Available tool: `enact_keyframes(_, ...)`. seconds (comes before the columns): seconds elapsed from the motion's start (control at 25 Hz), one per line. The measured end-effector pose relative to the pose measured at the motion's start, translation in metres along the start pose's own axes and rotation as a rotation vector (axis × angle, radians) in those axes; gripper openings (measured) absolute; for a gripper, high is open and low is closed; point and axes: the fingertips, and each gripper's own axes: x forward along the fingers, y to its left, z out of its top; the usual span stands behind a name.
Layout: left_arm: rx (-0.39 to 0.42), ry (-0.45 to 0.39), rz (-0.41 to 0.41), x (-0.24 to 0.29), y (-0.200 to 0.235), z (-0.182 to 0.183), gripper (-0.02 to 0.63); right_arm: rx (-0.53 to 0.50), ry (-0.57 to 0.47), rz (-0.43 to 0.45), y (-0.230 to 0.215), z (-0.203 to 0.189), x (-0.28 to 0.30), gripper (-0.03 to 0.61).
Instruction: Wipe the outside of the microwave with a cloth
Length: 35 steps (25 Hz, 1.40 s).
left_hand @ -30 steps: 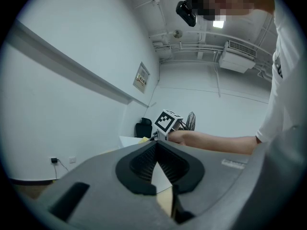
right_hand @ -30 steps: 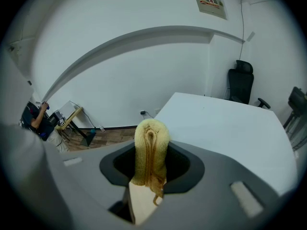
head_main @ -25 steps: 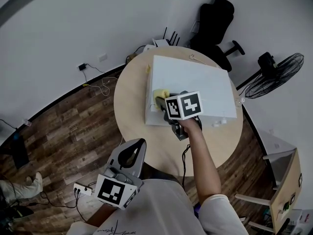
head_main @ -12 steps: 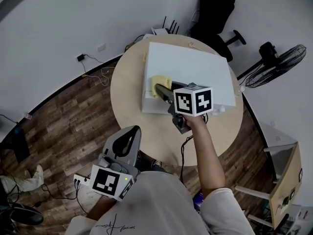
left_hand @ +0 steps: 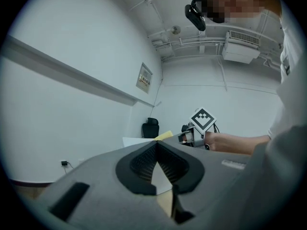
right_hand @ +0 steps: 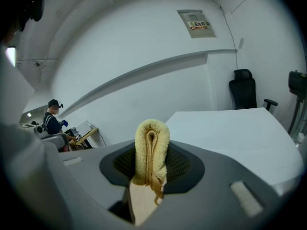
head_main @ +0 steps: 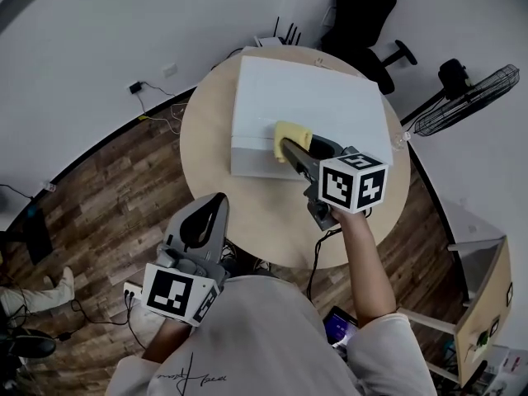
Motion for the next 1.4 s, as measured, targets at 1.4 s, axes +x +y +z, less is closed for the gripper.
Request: enact_keyframes(1.4,-0.012,0.102,0.115,0.003,-0.082,-0.073,-0.011,-0.019,-0.223,-0.208,-0.060,-0.111,-0.230,0.130)
